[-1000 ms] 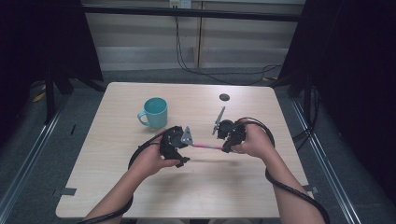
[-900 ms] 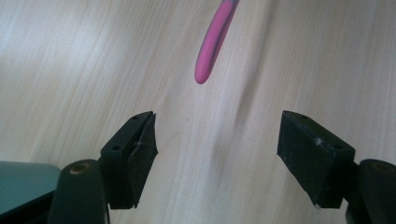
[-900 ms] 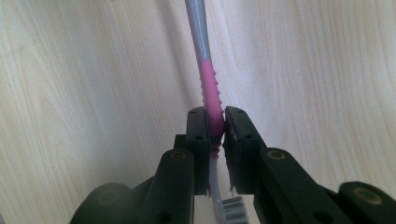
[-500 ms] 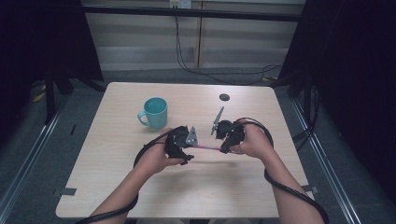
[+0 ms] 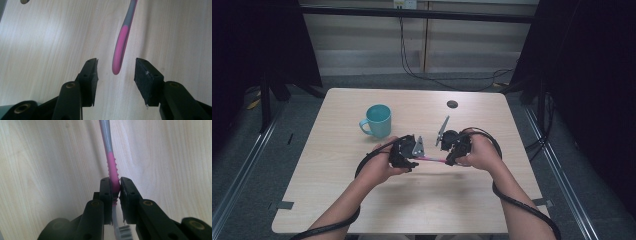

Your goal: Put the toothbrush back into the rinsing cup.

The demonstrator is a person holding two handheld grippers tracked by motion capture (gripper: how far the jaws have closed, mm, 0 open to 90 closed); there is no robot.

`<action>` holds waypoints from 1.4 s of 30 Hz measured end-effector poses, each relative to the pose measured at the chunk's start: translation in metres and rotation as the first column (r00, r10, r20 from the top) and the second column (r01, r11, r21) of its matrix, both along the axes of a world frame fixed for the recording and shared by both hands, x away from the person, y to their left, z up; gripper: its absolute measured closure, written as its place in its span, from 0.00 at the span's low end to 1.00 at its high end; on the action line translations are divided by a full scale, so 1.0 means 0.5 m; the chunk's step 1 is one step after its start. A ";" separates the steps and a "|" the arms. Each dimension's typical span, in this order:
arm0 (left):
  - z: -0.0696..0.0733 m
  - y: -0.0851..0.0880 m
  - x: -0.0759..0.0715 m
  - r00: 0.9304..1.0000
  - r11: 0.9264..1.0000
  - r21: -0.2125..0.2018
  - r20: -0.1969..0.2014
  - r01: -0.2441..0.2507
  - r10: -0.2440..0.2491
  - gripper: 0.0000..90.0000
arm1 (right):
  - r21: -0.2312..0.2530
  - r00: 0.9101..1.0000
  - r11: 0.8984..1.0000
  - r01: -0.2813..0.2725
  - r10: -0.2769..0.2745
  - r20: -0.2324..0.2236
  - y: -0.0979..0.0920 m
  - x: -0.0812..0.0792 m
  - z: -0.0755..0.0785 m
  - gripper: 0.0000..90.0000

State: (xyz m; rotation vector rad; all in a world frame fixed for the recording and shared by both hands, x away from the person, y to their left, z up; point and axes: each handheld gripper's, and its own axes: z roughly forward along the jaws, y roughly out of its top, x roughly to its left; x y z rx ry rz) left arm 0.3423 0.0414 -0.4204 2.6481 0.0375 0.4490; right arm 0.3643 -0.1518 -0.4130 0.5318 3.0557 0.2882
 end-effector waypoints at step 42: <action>-0.010 0.000 -0.002 0.999 0.999 0.012 -0.041 -0.035 0.036 0.82 | 0.009 1.000 1.000 -0.028 0.028 0.011 0.029 -0.002 0.008 0.90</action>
